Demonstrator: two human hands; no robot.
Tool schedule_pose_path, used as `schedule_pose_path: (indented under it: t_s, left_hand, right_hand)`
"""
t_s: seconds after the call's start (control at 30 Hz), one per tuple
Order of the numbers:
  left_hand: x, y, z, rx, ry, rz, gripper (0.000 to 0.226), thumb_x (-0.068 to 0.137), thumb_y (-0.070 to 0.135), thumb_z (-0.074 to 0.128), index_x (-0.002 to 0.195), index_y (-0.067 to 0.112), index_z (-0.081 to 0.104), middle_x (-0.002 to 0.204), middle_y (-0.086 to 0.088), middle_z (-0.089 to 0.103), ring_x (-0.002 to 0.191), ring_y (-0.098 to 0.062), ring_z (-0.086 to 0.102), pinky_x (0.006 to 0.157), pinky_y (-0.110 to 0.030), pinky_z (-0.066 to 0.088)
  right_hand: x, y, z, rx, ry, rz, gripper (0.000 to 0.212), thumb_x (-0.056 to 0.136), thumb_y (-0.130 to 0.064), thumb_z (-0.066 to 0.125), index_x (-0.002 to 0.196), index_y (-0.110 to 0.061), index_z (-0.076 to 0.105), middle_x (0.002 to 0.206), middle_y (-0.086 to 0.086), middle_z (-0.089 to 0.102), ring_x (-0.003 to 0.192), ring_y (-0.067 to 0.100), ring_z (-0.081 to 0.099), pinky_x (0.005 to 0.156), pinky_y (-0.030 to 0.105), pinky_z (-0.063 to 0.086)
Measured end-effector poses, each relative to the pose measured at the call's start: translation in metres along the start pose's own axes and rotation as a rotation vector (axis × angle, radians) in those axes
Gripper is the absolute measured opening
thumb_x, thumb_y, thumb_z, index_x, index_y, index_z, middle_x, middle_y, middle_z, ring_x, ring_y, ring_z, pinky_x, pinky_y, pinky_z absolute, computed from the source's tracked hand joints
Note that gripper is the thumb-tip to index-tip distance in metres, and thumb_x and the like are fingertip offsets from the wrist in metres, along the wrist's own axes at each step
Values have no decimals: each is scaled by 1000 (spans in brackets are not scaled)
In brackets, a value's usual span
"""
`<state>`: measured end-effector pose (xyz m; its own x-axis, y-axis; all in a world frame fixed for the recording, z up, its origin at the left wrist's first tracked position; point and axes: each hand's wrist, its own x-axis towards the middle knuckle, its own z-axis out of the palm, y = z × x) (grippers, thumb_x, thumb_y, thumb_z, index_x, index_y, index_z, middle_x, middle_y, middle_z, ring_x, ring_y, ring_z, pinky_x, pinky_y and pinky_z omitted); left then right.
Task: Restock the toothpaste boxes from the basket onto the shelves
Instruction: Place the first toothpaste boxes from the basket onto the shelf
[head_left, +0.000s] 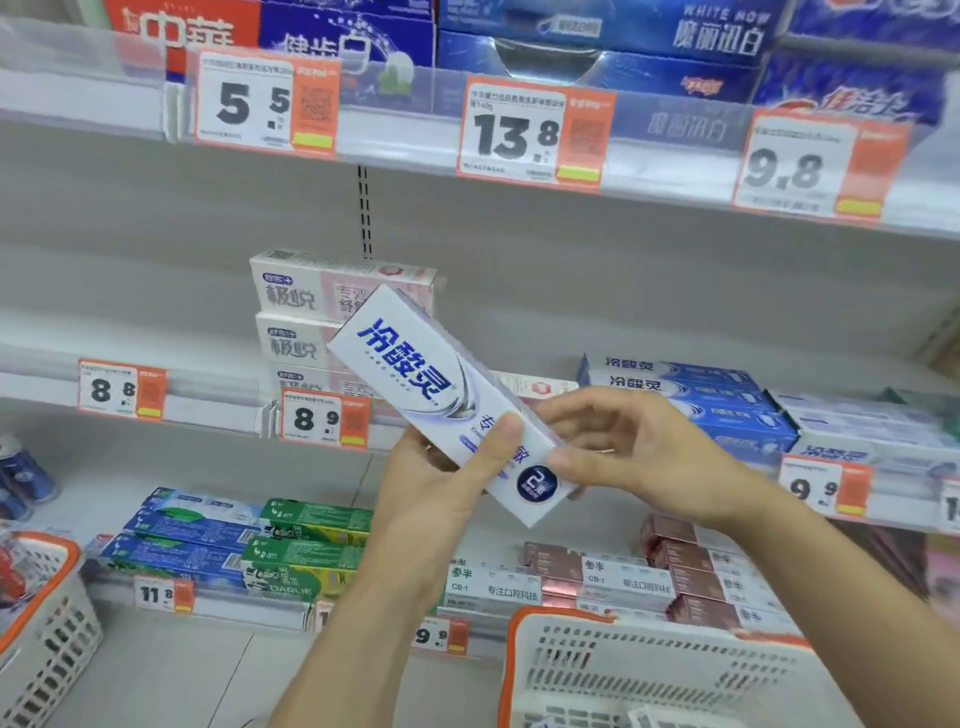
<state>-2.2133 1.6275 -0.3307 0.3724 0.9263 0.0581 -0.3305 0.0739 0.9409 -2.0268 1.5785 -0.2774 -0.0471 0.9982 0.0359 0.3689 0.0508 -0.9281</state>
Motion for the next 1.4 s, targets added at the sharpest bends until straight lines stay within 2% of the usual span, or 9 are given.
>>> schedule_pose_path:
  t_s: [0.23, 0.43, 0.63, 0.7, 0.83, 0.97, 1.07, 1.2, 1.4]
  left_hand:
    - [2, -20, 33, 26, 8, -76, 56, 75, 30, 74, 124, 6, 62, 114, -10, 74, 109, -29, 70, 91, -44, 58]
    - [1, -52, 86, 142, -133, -170, 52, 71, 26, 77, 118, 7, 64, 107, -10, 76, 98, -31, 73, 83, -42, 58]
    - [20, -55, 121, 451, -459, -192, 83, 54, 58, 91, 117, 9, 66, 107, -13, 75, 89, -34, 72, 72, -34, 59]
    - [29, -48, 143, 528, -463, -150, 72, 63, 56, 87, 116, 12, 65, 105, -10, 75, 86, -25, 72, 72, -27, 59]
    - [61, -40, 201, 816, -355, 104, 28, 81, 25, 80, 105, 21, 66, 90, 7, 73, 64, 6, 62, 56, -7, 45]
    - [111, -47, 250, 842, -258, 286, 35, 78, 16, 84, 102, 22, 60, 91, 12, 68, 77, -1, 65, 68, -10, 48]
    - [146, -60, 282, 873, -189, 346, 36, 79, 20, 84, 107, 19, 61, 91, 5, 65, 80, -11, 62, 70, -14, 47]
    - [187, -84, 309, 918, -144, 187, 40, 78, 27, 84, 110, 20, 62, 102, 3, 67, 90, -18, 64, 79, -29, 52]
    - [215, -112, 330, 936, -308, 25, 40, 78, 24, 84, 112, 18, 63, 106, -2, 70, 97, -18, 66, 85, -31, 54]
  right_hand:
    - [-66, 48, -65, -33, 149, 76, 34, 85, -26, 71, 118, -18, 71, 112, 1, 75, 108, 26, 70, 97, 48, 55]
    - [-115, 84, -113, -61, 394, 48, 27, 89, -38, 57, 107, -28, 74, 106, -14, 75, 100, 5, 68, 87, 18, 51]
    - [-128, 95, -167, -173, 514, -15, 19, 97, -35, 59, 96, -30, 77, 96, 0, 75, 94, 29, 66, 86, 46, 51]
    - [-129, 92, -190, -231, 546, -53, 15, 97, -31, 62, 93, -38, 75, 99, -8, 75, 94, 20, 66, 88, 44, 51]
    - [-125, 92, -234, -406, 715, -176, 15, 94, -22, 68, 99, -35, 74, 113, -11, 67, 100, 4, 64, 86, 16, 48]
    - [-131, 111, -266, -590, 886, -187, 22, 94, -27, 68, 115, -23, 74, 133, -3, 57, 116, 6, 57, 99, 8, 36]
    - [-147, 134, -299, -728, 998, -95, 35, 89, -23, 74, 124, -18, 69, 136, 7, 57, 130, 22, 48, 108, 22, 31]
    - [-163, 173, -332, -791, 1009, 133, 52, 86, -29, 77, 134, -18, 62, 142, 12, 53, 137, 33, 38, 115, 44, 28]
    - [-159, 205, -333, -668, 1055, 94, 52, 85, -30, 78, 134, -20, 62, 146, 7, 48, 144, 33, 27, 117, 40, 18]
